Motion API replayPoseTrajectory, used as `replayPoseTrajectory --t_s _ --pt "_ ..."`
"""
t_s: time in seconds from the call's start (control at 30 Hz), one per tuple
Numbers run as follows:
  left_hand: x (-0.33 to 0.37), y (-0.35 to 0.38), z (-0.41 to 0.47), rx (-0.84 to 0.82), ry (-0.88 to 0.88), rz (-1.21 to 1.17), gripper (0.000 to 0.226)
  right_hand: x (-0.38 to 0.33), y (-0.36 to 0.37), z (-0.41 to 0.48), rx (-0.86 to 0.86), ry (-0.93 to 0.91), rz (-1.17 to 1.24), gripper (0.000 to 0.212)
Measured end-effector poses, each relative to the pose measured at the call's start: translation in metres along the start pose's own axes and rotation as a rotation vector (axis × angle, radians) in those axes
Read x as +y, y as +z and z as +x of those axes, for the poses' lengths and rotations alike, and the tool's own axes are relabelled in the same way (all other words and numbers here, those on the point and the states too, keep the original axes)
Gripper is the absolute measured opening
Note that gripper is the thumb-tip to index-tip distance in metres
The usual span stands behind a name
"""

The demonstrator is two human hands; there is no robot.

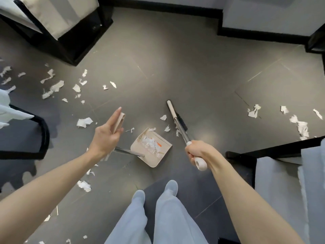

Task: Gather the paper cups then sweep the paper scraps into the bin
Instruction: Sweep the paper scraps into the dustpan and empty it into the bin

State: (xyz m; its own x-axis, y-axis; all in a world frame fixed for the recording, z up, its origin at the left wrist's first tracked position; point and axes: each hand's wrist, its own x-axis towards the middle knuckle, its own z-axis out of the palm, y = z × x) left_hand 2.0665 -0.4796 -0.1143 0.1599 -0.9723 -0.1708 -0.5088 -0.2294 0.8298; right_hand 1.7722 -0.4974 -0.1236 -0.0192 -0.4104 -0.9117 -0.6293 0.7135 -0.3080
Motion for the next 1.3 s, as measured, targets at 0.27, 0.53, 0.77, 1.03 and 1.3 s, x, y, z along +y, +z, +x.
replayPoseTrajectory --t_s 0.27,0.53,0.77,1.03,1.3 --pt "-0.026 -0.038 -0.027 0.151 -0.072 0.125 0.071 -0.020 0.042 -0.030 -0.085 -0.049 -0.061 0.015" --pt "-0.055 -0.086 -0.059 0.224 -0.076 0.147 0.069 -0.020 0.048 -0.059 -0.026 -0.076 0.136 0.013" --pt "-0.088 -0.141 -0.054 0.173 -0.056 0.194 0.069 -0.016 0.082 -0.055 0.174 -0.119 0.131 0.019" --pt "-0.145 -0.209 -0.010 -0.005 -0.019 0.084 0.073 -0.016 0.177 -0.052 0.233 0.087 0.558 0.018" --pt "-0.165 -0.291 0.012 -0.099 0.109 0.070 0.065 -0.077 0.287 -0.064 0.022 0.190 0.894 0.031"
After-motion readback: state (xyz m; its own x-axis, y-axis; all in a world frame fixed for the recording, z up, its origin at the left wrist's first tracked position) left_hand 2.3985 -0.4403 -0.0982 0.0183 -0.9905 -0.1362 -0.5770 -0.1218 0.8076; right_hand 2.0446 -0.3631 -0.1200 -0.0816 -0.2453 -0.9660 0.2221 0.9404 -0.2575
